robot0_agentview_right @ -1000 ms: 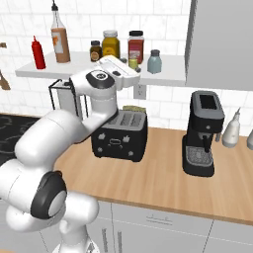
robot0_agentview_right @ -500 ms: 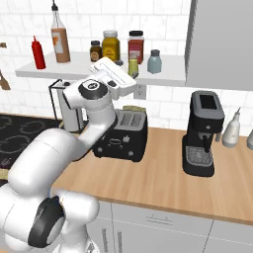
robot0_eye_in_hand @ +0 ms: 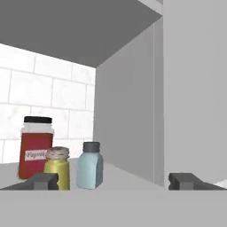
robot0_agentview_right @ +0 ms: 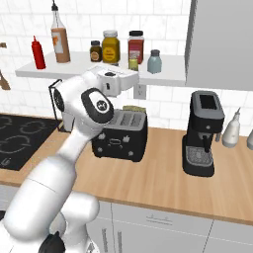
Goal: Put the shaker and condiment bottle from the counter next to their counterparts in the cabinet.
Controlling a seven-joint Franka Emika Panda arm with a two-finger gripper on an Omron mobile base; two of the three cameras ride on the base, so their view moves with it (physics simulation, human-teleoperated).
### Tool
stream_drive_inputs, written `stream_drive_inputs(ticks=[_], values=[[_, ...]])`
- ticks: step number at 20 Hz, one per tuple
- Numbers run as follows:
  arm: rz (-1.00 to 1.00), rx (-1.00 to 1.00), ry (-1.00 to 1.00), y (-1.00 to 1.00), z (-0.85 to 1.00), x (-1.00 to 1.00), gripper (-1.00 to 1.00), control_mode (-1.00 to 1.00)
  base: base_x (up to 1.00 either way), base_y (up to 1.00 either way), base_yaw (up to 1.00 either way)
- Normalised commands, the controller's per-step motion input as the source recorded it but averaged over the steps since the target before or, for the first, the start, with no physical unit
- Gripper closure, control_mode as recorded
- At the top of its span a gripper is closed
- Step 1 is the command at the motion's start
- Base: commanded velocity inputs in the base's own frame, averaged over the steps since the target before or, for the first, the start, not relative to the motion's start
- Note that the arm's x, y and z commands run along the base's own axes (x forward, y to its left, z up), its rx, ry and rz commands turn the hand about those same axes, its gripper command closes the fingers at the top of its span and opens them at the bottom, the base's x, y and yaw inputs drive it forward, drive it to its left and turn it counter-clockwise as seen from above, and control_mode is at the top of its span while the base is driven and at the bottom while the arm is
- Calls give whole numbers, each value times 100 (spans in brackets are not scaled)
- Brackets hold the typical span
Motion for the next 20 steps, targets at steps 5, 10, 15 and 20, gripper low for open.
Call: stream_drive_inputs(ticks=[5, 10, 15, 20], values=[[19, -12, 20, -13, 40, -100, -100, -100, 0, 0, 0], [23, -9, 11, -28, 20, -100, -100, -100, 0, 0, 0], [22, -5, 9, -34, 8, -100, -100, -100, 0, 0, 0], [13, -1, 4, -44, 37, -100, -100, -100, 0, 0, 0]])
